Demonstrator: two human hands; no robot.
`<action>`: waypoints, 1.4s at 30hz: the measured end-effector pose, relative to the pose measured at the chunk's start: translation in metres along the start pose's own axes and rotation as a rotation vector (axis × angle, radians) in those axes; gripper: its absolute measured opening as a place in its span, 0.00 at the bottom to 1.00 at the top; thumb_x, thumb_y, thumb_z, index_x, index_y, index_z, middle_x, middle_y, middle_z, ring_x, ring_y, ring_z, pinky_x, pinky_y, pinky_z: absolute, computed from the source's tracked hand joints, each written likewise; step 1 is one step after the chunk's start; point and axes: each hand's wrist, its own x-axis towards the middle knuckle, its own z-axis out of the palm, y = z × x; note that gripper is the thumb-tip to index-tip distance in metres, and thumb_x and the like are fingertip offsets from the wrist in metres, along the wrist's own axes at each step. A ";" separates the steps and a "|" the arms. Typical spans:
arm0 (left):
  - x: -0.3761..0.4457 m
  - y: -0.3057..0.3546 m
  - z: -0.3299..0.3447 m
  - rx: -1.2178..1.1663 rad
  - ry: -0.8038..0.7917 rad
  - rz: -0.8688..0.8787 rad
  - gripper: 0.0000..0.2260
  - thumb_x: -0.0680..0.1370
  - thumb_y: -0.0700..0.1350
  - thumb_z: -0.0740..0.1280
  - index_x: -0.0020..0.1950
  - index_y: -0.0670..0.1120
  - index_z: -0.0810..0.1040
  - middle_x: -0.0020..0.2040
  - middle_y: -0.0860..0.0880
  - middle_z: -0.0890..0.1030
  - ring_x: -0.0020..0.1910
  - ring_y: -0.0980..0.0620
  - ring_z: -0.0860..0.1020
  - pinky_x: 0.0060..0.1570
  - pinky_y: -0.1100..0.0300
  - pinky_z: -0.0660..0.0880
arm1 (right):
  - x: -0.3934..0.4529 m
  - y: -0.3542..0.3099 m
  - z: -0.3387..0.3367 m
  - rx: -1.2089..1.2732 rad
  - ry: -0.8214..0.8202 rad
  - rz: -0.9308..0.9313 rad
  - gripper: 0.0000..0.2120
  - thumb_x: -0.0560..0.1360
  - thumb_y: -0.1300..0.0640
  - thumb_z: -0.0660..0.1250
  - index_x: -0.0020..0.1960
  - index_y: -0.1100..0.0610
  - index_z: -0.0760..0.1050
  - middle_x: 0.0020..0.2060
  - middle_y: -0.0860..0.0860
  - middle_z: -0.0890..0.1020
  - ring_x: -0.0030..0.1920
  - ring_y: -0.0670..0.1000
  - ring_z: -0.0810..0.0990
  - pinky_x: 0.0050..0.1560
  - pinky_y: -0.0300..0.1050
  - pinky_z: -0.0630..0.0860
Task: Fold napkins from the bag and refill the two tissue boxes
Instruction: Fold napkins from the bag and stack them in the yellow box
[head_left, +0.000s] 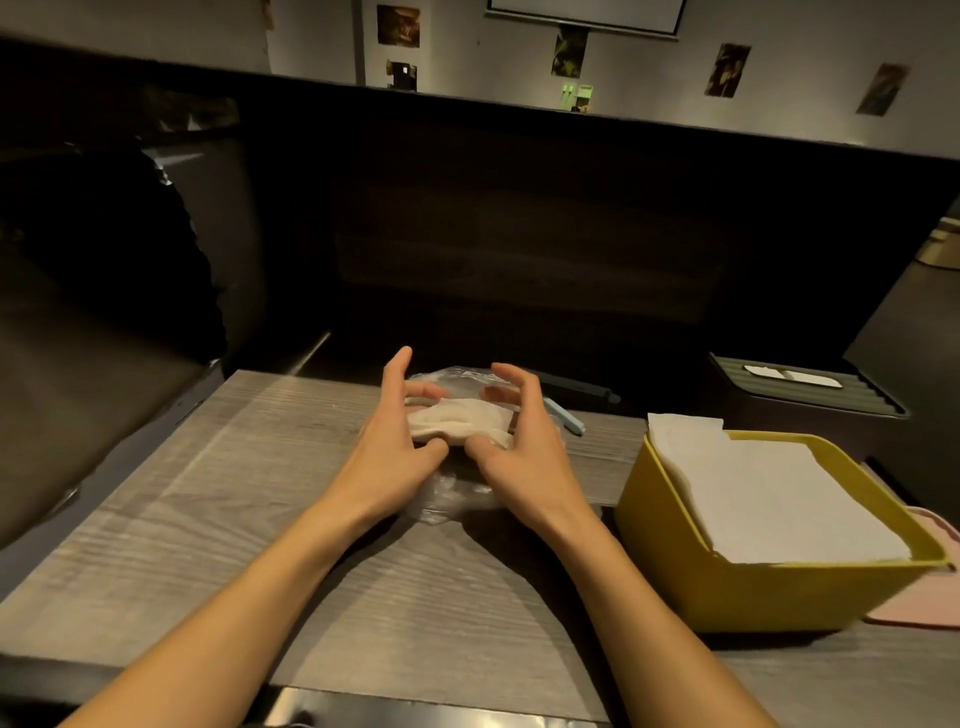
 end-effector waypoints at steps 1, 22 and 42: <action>0.001 -0.001 0.000 0.002 0.008 0.001 0.46 0.78 0.35 0.71 0.83 0.58 0.45 0.64 0.56 0.74 0.60 0.58 0.77 0.57 0.63 0.75 | 0.001 0.000 0.000 0.010 0.006 0.000 0.34 0.75 0.55 0.74 0.72 0.35 0.61 0.66 0.41 0.73 0.66 0.44 0.74 0.65 0.51 0.78; 0.009 -0.005 0.004 0.167 0.012 0.095 0.33 0.82 0.41 0.67 0.80 0.59 0.54 0.64 0.54 0.72 0.57 0.57 0.77 0.54 0.66 0.73 | 0.020 -0.007 -0.007 -0.279 0.142 -0.194 0.12 0.79 0.61 0.66 0.54 0.43 0.77 0.55 0.39 0.77 0.54 0.36 0.76 0.53 0.37 0.78; 0.007 -0.005 0.002 0.217 0.034 0.212 0.13 0.79 0.38 0.69 0.55 0.56 0.75 0.55 0.57 0.74 0.53 0.63 0.75 0.48 0.66 0.70 | 0.016 -0.011 -0.008 -0.522 -0.036 -0.159 0.07 0.81 0.50 0.62 0.55 0.43 0.78 0.58 0.39 0.69 0.51 0.39 0.72 0.49 0.40 0.74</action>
